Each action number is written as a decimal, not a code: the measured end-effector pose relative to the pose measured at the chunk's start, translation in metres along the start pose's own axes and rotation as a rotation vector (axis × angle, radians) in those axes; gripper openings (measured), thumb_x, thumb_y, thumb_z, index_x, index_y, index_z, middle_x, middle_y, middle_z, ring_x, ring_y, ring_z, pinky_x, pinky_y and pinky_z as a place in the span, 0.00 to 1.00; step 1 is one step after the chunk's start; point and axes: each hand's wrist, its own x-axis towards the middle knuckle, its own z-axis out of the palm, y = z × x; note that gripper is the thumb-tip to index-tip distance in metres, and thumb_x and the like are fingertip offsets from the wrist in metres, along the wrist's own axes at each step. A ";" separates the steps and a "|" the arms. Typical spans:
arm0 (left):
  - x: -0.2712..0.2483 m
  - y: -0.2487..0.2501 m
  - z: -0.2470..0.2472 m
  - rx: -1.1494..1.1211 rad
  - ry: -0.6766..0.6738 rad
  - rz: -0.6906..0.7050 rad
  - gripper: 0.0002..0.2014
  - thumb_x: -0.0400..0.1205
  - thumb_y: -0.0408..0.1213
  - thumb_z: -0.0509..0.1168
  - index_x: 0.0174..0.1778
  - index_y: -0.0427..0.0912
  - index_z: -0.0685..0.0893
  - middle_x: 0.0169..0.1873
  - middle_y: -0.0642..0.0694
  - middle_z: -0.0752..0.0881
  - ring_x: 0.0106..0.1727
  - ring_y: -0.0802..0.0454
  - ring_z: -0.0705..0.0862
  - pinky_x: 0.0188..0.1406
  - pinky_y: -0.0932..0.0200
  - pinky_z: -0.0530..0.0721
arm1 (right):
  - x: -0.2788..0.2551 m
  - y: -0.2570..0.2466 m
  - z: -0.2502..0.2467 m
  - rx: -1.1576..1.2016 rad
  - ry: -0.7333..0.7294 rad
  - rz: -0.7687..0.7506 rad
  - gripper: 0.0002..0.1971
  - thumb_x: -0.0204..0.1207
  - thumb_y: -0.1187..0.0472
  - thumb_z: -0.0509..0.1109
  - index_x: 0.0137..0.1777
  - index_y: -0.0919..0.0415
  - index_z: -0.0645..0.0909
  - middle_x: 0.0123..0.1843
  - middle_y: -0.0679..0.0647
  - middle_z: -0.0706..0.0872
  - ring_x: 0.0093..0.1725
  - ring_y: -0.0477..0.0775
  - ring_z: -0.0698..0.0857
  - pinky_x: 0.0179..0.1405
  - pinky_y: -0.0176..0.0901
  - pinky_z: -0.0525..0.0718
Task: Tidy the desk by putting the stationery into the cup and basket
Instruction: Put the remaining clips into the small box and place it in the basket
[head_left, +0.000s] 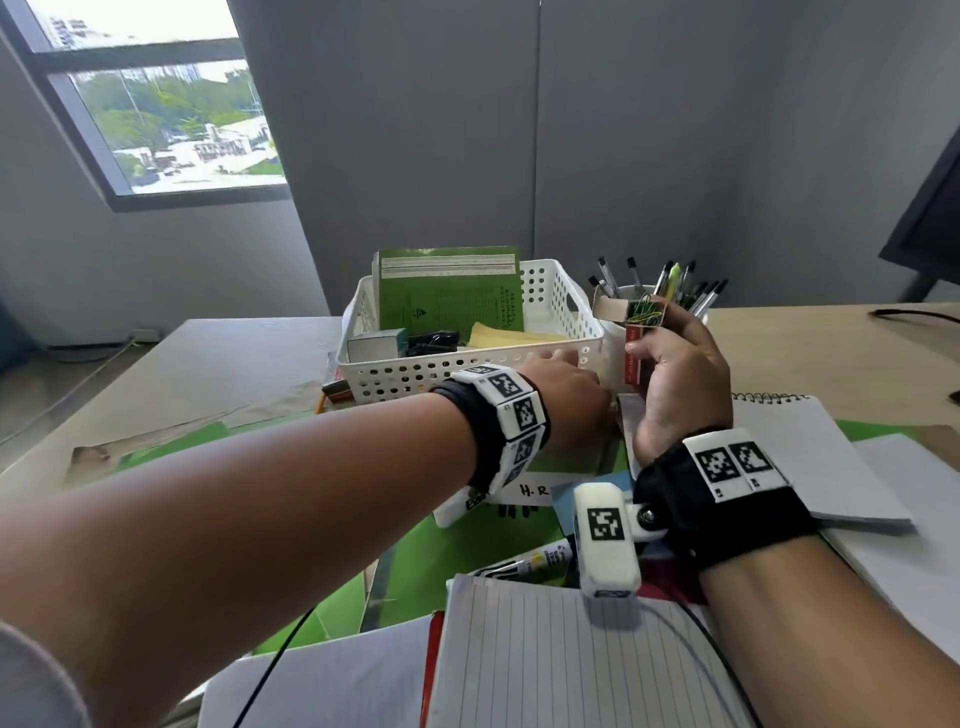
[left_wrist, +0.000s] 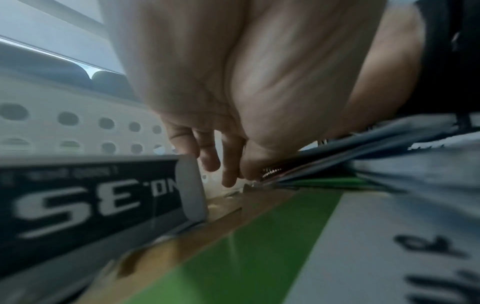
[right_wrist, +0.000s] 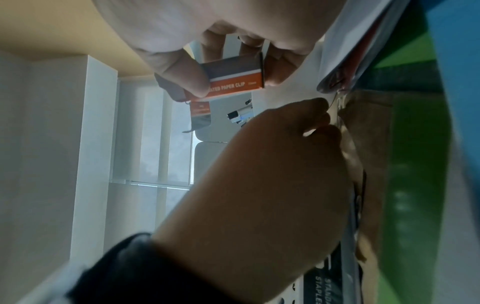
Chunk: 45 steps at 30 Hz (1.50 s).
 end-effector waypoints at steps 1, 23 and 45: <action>0.004 0.004 0.001 0.007 -0.013 -0.015 0.23 0.88 0.56 0.59 0.75 0.48 0.80 0.69 0.47 0.84 0.73 0.38 0.74 0.72 0.39 0.76 | -0.001 0.000 0.000 0.000 -0.009 0.005 0.27 0.57 0.72 0.66 0.57 0.58 0.91 0.60 0.67 0.90 0.51 0.63 0.89 0.61 0.68 0.86; -0.006 -0.005 -0.008 -0.168 -0.005 -0.138 0.17 0.88 0.50 0.60 0.49 0.40 0.86 0.43 0.45 0.85 0.50 0.42 0.88 0.42 0.54 0.84 | 0.003 0.007 0.000 -0.104 -0.103 -0.021 0.25 0.69 0.82 0.66 0.60 0.58 0.89 0.49 0.57 0.90 0.46 0.56 0.87 0.48 0.53 0.88; -0.090 -0.075 -0.036 -1.158 0.573 -0.524 0.09 0.83 0.45 0.74 0.44 0.43 0.87 0.35 0.48 0.90 0.32 0.56 0.83 0.34 0.59 0.88 | -0.012 0.020 0.008 -0.233 -0.496 0.049 0.25 0.71 0.77 0.79 0.63 0.54 0.83 0.55 0.64 0.92 0.50 0.58 0.92 0.52 0.56 0.90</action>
